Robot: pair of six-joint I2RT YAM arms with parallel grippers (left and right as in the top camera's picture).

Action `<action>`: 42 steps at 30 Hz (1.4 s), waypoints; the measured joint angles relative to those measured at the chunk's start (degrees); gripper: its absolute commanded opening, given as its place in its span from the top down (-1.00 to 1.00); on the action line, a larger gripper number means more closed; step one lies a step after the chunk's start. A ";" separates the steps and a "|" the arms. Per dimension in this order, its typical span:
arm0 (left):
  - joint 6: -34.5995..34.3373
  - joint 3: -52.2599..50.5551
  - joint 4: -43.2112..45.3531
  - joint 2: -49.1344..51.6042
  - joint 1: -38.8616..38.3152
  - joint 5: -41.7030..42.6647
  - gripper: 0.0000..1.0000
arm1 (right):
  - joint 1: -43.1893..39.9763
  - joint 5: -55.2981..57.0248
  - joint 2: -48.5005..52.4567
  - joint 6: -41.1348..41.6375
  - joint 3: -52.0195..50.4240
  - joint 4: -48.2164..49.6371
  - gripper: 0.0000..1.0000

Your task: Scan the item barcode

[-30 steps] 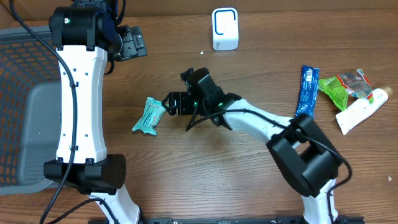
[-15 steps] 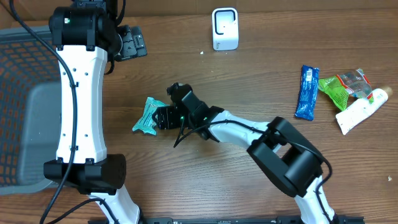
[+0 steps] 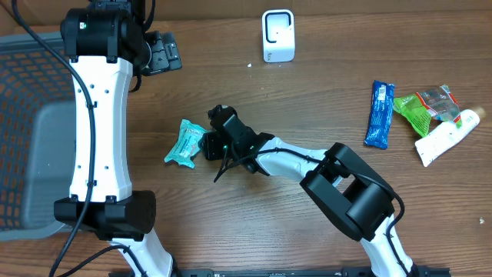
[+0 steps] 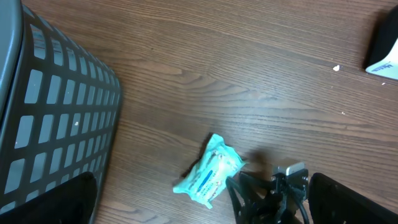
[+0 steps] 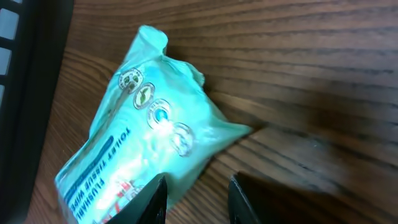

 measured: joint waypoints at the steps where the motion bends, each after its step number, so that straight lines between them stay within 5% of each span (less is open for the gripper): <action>1: 0.00 0.00 0.00 0.00 0.00 0.00 -1.00 | -0.13 -0.33 0.02 -0.07 0.07 0.00 0.23; 19: 0.00 0.00 0.00 0.00 0.00 -0.02 -0.99 | 1.95 2.97 4.57 -1.84 1.22 12.70 0.00; 22: 0.00 0.00 0.00 0.00 0.00 -0.02 -0.99 | 2.86 3.74 5.29 -2.08 2.67 12.11 0.46; 28: 0.00 0.00 0.00 0.00 0.00 0.00 -0.99 | 3.87 4.70 5.55 -1.97 5.57 2.86 0.93; 34: 0.00 0.00 0.00 0.00 0.00 -0.02 -0.99 | 1.11 0.15 3.21 -2.45 10.49 -16.72 0.93; 36: 0.00 0.00 0.02 0.00 0.00 -0.02 -0.99 | -0.85 -1.95 2.10 -4.35 10.93 -21.94 0.52; 38: 0.00 0.00 0.02 0.00 0.00 -0.02 -0.99 | -2.99 -4.83 1.16 -8.00 10.93 -23.47 -0.21; 42: 0.00 0.00 0.00 0.00 0.00 -0.02 -0.99 | -4.92 -10.54 0.04 -15.65 11.23 -20.17 -0.67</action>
